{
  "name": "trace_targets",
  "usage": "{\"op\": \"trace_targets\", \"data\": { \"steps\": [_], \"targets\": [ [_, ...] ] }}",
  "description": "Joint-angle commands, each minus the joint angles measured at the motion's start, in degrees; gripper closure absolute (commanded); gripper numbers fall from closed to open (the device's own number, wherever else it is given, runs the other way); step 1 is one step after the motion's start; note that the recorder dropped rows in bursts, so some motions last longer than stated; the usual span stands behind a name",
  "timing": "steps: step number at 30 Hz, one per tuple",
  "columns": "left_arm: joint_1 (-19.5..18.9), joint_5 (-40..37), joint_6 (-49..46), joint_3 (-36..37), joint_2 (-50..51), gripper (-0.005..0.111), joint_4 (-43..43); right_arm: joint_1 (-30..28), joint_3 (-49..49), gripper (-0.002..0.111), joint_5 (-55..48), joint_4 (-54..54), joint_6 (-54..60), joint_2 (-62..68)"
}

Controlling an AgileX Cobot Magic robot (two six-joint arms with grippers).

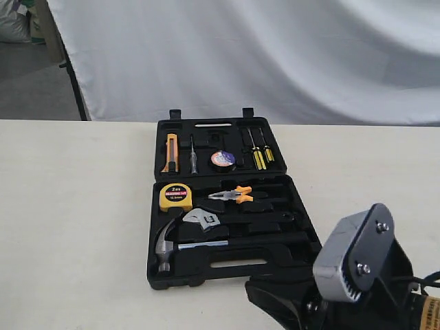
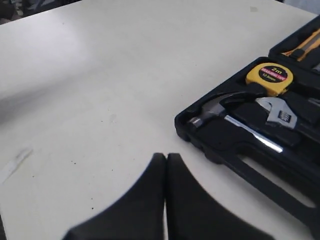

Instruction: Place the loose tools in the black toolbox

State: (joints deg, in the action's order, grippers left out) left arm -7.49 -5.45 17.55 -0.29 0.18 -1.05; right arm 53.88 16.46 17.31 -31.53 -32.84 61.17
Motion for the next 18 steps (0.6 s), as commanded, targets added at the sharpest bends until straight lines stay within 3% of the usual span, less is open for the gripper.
{"op": "trace_targets", "data": {
  "steps": [1, 5, 10, 14, 18],
  "targets": [
    [-1.45, 0.41, 0.27, -0.15, -0.18, 0.106, -0.25, -0.44, -2.03, 0.109, 0.68, 13.2, 1.98, -0.56],
    [-1.45, 0.41, 0.27, -0.15, -0.18, 0.106, -0.25, -0.44, -5.87, 0.109, 5.77, 24.64, 13.24, -3.85],
    [-1.45, 0.41, 0.27, -0.15, -0.18, 0.106, -0.25, -0.44, -14.37, 0.109, 13.95, 32.17, 16.82, -14.3],
    [-1.45, 0.41, 0.27, -0.15, -0.18, 0.106, -0.25, -0.44, -16.46, 0.109, 13.76, 33.58, 17.67, -23.86],
    [-1.45, 0.41, 0.27, -0.15, -0.18, 0.106, -0.25, -0.44, -16.46, 0.109, 5.3, 33.43, 17.89, -34.36]
  ]
}}
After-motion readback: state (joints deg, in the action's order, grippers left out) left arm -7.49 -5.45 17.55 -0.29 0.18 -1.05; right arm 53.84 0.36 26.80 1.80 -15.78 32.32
